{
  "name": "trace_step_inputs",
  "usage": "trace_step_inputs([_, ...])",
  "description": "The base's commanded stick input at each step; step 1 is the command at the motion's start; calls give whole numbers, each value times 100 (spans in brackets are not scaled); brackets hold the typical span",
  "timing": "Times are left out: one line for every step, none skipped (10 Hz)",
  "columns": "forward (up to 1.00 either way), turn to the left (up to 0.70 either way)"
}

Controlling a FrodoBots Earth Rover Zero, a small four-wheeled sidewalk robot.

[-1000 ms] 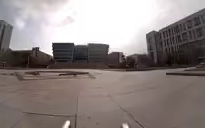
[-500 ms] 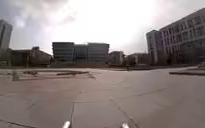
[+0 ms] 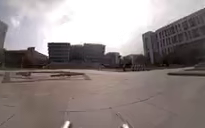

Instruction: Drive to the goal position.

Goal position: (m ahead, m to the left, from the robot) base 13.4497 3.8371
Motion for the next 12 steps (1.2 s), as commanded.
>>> trace_step_inputs([70,0])
trace_step_inputs([70,0])
trace_step_inputs([70,0])
trace_step_inputs([70,0])
trace_step_inputs([70,0])
trace_step_inputs([70,0])
trace_step_inputs([70,0])
trace_step_inputs([70,0])
trace_step_inputs([70,0])
trace_step_inputs([70,0])
trace_step_inputs([70,0])
trace_step_inputs([70,0])
